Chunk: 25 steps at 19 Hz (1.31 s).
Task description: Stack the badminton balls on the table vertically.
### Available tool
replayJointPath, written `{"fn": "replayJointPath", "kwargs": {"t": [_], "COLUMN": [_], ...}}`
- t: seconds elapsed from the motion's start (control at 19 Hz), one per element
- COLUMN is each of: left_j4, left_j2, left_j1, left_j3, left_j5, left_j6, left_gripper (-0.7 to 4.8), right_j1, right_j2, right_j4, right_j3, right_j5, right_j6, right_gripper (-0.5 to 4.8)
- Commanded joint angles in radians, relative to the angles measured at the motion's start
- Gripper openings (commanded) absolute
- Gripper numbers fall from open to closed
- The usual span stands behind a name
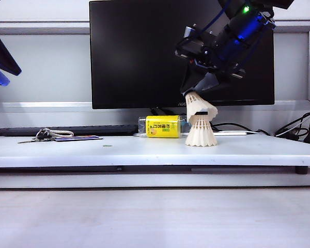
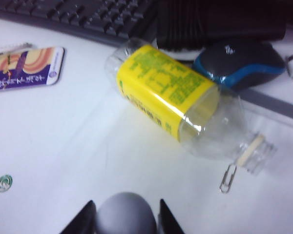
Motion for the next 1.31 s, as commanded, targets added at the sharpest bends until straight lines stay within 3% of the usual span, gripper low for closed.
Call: {"fn": "replayJointPath", "kwargs": {"t": [0.05,0.47,0.58,0.89,1.31], "left_j4": [0.013,0.013,0.013,0.013,0.013], "left_j2": [-0.002,-0.002,-0.002,-0.002,-0.002], "left_j1": [0.0,0.0,0.0,0.0,0.0], "left_j3": [0.001,0.001,0.001,0.001,0.001], "left_j5": [0.006,0.006,0.006,0.006,0.02], "left_j6": [0.0,0.0,0.0,0.0,0.0], "left_gripper": [1.57,1.57,1.57,1.57,1.57], "right_j1": [0.001,0.001,0.001,0.001,0.001], "right_j2": [-0.005,-0.005,-0.005,-0.005,-0.005], "right_j4": [0.016,0.007,0.005,-0.013,-0.028], "right_j3": [0.004,0.004,0.004,0.004,0.004], "right_j5": [0.0,-0.004,-0.008,-0.034,-0.034], "right_j6": [-0.003,-0.003,-0.003,-0.004,-0.027], "right_gripper": [1.65,1.73,2.11,2.43,2.44]}}
